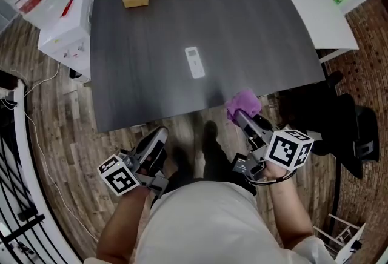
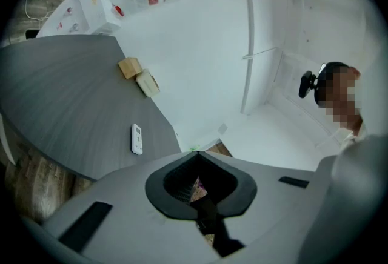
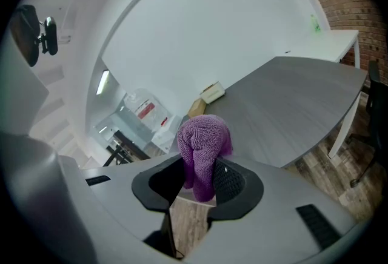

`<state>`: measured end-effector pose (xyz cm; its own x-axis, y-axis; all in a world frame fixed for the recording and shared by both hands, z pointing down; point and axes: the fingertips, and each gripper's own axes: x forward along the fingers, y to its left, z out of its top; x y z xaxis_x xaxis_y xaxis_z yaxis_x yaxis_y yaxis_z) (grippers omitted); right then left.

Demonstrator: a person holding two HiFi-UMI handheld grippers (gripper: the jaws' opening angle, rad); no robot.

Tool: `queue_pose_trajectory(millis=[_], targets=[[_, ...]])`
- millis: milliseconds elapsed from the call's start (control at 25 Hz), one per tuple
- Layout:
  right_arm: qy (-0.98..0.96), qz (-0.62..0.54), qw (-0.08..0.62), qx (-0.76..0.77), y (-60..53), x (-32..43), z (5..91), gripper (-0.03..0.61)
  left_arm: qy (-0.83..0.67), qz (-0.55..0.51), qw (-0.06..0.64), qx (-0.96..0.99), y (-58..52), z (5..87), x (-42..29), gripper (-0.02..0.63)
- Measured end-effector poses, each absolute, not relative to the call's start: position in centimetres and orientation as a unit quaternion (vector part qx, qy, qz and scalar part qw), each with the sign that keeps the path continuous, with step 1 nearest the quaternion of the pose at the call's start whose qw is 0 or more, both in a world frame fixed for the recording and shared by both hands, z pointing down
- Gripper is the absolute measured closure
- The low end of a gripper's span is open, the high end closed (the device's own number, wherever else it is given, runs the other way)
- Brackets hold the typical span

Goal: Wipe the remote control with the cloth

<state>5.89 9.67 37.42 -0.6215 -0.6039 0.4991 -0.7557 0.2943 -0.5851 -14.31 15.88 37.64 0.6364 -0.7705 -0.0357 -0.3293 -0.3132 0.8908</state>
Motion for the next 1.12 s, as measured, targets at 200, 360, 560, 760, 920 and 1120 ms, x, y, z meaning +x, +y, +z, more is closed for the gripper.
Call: queue_pose_trajectory(millis=[200,360,560,760,920,1120], targets=[[-0.805,0.425,0.115,0.398,6.1,5.3,39.2,0.460,-0.392,-0.225,0.473,0.756,12.9,39.5,-14.4,0.611],[-0.818,0.423,0.139,0.365,2.5,4.7,40.1,0.460,-0.444,-0.189,0.472,0.738,9.9,41.6,-14.1,0.611],[-0.836,0.408,0.196,0.309,-1.9,4.8,42.3,0.460,-0.516,-0.098,0.467,0.712,5.5,45.5,-12.8,0.609],[-0.837,0.415,0.236,0.267,-5.3,4.8,45.3,0.460,-0.536,-0.003,0.457,0.709,1.1,48.6,-10.1,0.503],[-0.830,0.424,0.255,0.256,-6.9,3.9,47.2,0.460,-0.540,0.086,0.442,0.711,-2.0,51.0,-8.1,0.413],[-0.829,0.408,0.283,0.255,-9.0,2.1,49.0,0.460,-0.536,0.200,0.408,0.712,-5.4,54.3,-6.1,0.377]])
